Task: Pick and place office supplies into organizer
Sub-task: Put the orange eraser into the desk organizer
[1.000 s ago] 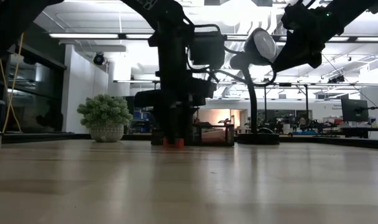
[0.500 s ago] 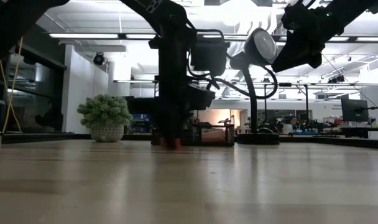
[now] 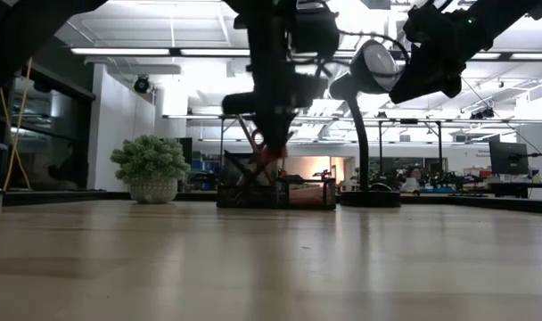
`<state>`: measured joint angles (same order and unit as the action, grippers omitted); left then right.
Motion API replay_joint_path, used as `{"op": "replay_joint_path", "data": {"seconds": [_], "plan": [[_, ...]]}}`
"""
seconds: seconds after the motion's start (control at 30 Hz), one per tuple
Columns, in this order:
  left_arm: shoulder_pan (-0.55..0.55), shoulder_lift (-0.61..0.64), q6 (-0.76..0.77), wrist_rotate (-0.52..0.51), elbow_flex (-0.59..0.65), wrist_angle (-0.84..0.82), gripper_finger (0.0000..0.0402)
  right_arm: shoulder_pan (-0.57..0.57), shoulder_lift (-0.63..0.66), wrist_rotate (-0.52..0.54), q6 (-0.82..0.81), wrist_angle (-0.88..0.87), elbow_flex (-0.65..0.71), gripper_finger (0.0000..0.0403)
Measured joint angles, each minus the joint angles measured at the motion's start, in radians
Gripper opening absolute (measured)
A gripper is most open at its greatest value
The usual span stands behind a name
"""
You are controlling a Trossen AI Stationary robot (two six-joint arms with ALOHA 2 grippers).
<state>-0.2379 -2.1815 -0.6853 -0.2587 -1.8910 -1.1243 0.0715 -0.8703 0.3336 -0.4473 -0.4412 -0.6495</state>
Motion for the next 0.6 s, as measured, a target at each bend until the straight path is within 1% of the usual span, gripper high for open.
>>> {"op": "replay_joint_path", "data": {"seconds": [0.1, 0.2, 0.37, 0.47, 0.6], "plan": [[-0.035, 0.002, 0.001, -0.005, -0.056, 0.0, 0.0006, 0.0, 0.0, 0.0, 0.0, 0.0, 0.0, 0.0078], [-0.078, 0.003, 0.001, -0.006, -0.065, -0.011, 0.0005, 0.0, 0.0, -0.001, 0.0, 0.0, 0.0, 0.0078], [-0.148, 0.003, 0.013, 0.079, -0.064, -0.071, 0.0006, 0.0, 0.0, -0.005, 0.002, -0.001, 0.0, 0.0078], [-0.175, 0.003, 0.018, 0.088, -0.064, -0.076, 0.0004, 0.0, 0.0, -0.004, 0.003, -0.001, 0.0, 0.0078], [-0.19, 0.003, 0.015, 0.124, -0.064, -0.082, 0.0004, 0.0, 0.0, -0.004, 0.003, -0.001, 0.0, 0.0078]]}}
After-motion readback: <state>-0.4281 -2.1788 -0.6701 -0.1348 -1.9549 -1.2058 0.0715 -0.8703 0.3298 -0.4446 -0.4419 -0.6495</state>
